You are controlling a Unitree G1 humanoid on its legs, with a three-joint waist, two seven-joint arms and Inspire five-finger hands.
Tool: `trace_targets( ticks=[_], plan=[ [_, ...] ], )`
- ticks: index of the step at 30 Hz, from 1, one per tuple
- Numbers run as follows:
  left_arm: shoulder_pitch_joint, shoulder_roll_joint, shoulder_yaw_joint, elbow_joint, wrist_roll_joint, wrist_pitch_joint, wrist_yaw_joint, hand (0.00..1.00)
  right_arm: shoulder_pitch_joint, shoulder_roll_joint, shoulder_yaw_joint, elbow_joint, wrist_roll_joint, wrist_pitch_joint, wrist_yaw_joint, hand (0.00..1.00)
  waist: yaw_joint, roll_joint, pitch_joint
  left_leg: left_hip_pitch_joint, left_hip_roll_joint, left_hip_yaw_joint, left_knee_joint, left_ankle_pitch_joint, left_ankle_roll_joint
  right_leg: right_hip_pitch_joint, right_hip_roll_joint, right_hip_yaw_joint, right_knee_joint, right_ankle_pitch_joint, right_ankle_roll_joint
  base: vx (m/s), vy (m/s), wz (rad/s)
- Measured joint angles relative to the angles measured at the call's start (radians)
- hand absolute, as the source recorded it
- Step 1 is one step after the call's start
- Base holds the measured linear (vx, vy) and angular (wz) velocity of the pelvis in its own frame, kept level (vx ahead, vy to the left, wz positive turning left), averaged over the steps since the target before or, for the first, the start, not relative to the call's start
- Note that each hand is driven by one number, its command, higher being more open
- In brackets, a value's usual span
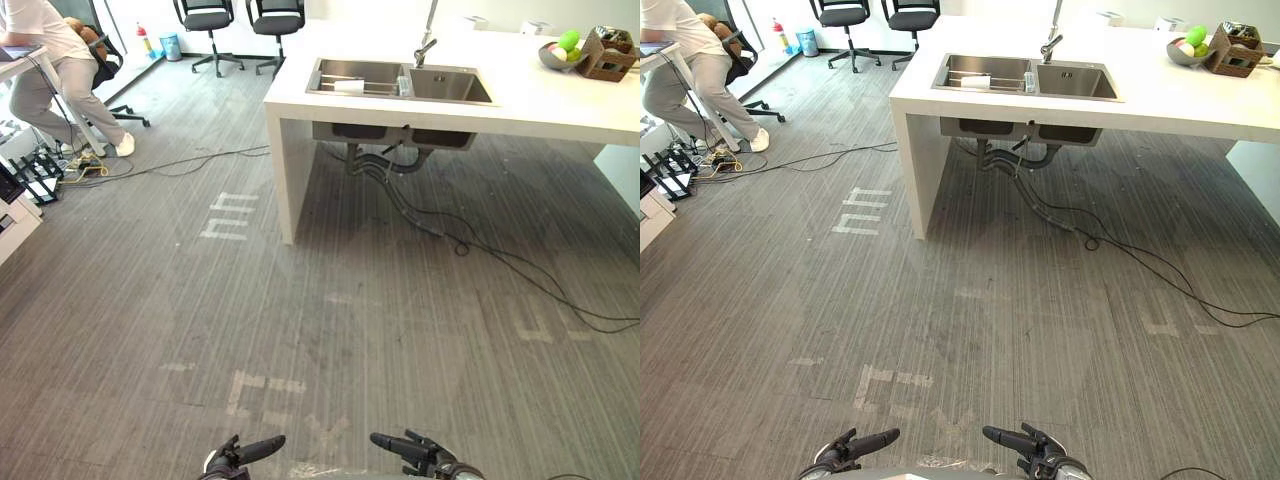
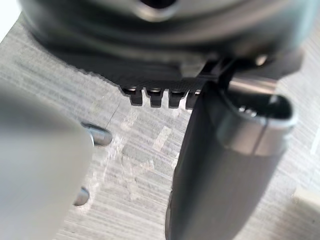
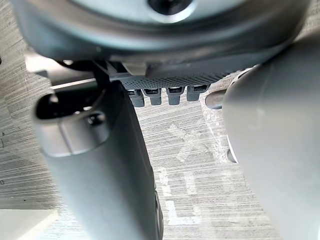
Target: Walk over to the sink, pick up the cup, carry it to the dishwasher, place the cup inside the dishwasher, then close the dishwasher door
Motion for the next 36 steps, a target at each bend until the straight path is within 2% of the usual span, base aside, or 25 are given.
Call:
trace_targets(
  ticks=[6,13,17,22,23,25,27,28,29,30,31,34,36],
  plan=[
    [0.001,-0.012,0.062,0.009,-0.001,0.002,0.02,1.0,0.002,-0.003,-0.019,0.005,0.035,0.007,0.012,1.0,-0.001,-0.001,0.0,0.0,-0.002,0.0,0.001,0.0,0.002,0.0,-0.001,-0.003,0.004,-0.001,-0.013,-0.05,-0.012,0.01],
    [0.001,-0.012,0.064,0.024,-0.029,-0.001,0.044,1.0,0.002,-0.008,-0.019,0.012,0.074,0.015,0.019,1.0,-0.001,-0.003,0.0,0.001,-0.002,-0.001,0.0,0.0,0.003,0.0,-0.001,-0.005,0.004,-0.001,-0.014,-0.01,-0.003,0.0],
    [0.003,-0.015,0.077,0.026,-0.091,-0.005,0.074,1.0,0.002,-0.011,-0.019,0.02,0.113,0.016,0.019,1.0,-0.001,-0.008,0.002,0.007,-0.002,0.005,-0.002,0.0,0.003,0.003,-0.001,-0.001,0.003,-0.001,-0.015,-0.04,-0.007,-0.04],
    [0.019,-0.018,0.1,0.033,-0.186,-0.038,0.133,1.0,0.007,-0.009,-0.031,0.022,0.154,0.018,0.014,1.0,-0.001,-0.02,0.007,0.021,-0.005,0.004,0.001,-0.002,0.006,0.01,-0.006,-0.002,0.024,-0.009,-0.022,-0.04,-0.007,0.0],
    [0.02,-0.018,0.101,0.033,-0.193,-0.042,0.139,1.0,0.007,-0.007,-0.039,0.021,0.159,0.018,0.013,1.0,-0.001,-0.02,0.01,0.021,-0.007,0.002,0.007,-0.005,0.01,0.0,-0.01,-0.005,0.053,-0.026,-0.026,-0.07,-0.006,0.19],
    [0.021,-0.014,0.102,0.03,-0.193,-0.05,0.159,1.0,0.009,-0.004,-0.039,0.003,0.182,0.017,0.007,1.0,-0.006,-0.037,0.026,0.02,-0.027,-0.021,0.053,-0.026,0.038,-0.065,-0.053,-0.026,0.265,-0.137,-0.006,-0.07,0.01,0.3],
    [0.022,-0.01,0.102,0.024,-0.189,-0.059,0.171,1.0,0.017,-0.001,-0.038,-0.016,0.198,0.009,-0.007,1.0,-0.007,-0.042,0.034,0.019,-0.045,-0.035,0.079,-0.045,0.057,-0.119,-0.095,-0.037,0.423,-0.187,0.016,-0.06,0.021,0.2],
    [0.024,-0.012,0.102,0.024,-0.188,-0.067,0.179,1.0,0.019,-0.004,-0.038,-0.031,0.212,0.005,-0.012,1.0,-0.005,-0.043,0.037,0.019,-0.05,-0.034,0.085,-0.055,0.067,-0.167,-0.113,-0.039,0.529,-0.192,0.018,-0.08,0.035,0.08],
    [0.025,-0.012,0.11,0.022,-0.178,-0.076,0.191,1.0,0.021,-0.005,-0.038,-0.049,0.23,-0.004,-0.013,1.0,-0.005,-0.046,0.038,0.023,-0.059,-0.034,0.086,-0.059,0.073,-0.25,-0.148,-0.04,0.693,-0.187,0.003,-0.07,0.023,0.02],
    [0.025,-0.011,0.125,0.019,-0.175,-0.085,0.2,1.0,0.02,-0.006,-0.039,-0.051,0.251,-0.013,-0.013,1.0,-0.008,-0.059,0.047,0.038,-0.064,-0.035,0.085,-0.062,0.076,-0.302,-0.171,-0.037,0.794,-0.202,-0.006,0.0,0.0,0.0],
    [0.024,-0.011,0.13,0.019,-0.176,-0.087,0.206,1.0,0.02,-0.006,-0.039,-0.051,0.261,-0.016,-0.013,1.0,-0.01,-0.053,0.048,0.045,-0.06,-0.036,0.086,-0.064,0.079,-0.314,-0.172,-0.037,0.809,-0.214,-0.006,0.0,0.0,0.0],
    [0.019,-0.014,0.152,0.023,-0.176,-0.088,0.213,1.0,0.02,-0.003,-0.039,-0.048,0.273,-0.029,-0.004,1.0,-0.025,-0.048,0.061,0.052,-0.017,-0.038,0.103,-0.093,0.059,-0.334,-0.145,-0.05,0.664,-0.223,-0.009,0.12,-0.081,-0.04],
    [0.009,-0.029,0.171,0.029,-0.175,-0.085,0.212,1.0,0.02,0.003,-0.049,-0.05,0.291,-0.044,0.011,1.0,-0.037,-0.024,0.077,0.05,0.057,-0.038,0.13,-0.142,0.019,-0.359,-0.083,-0.045,0.503,-0.192,-0.006,0.25,-0.203,-0.05]
  ],
)
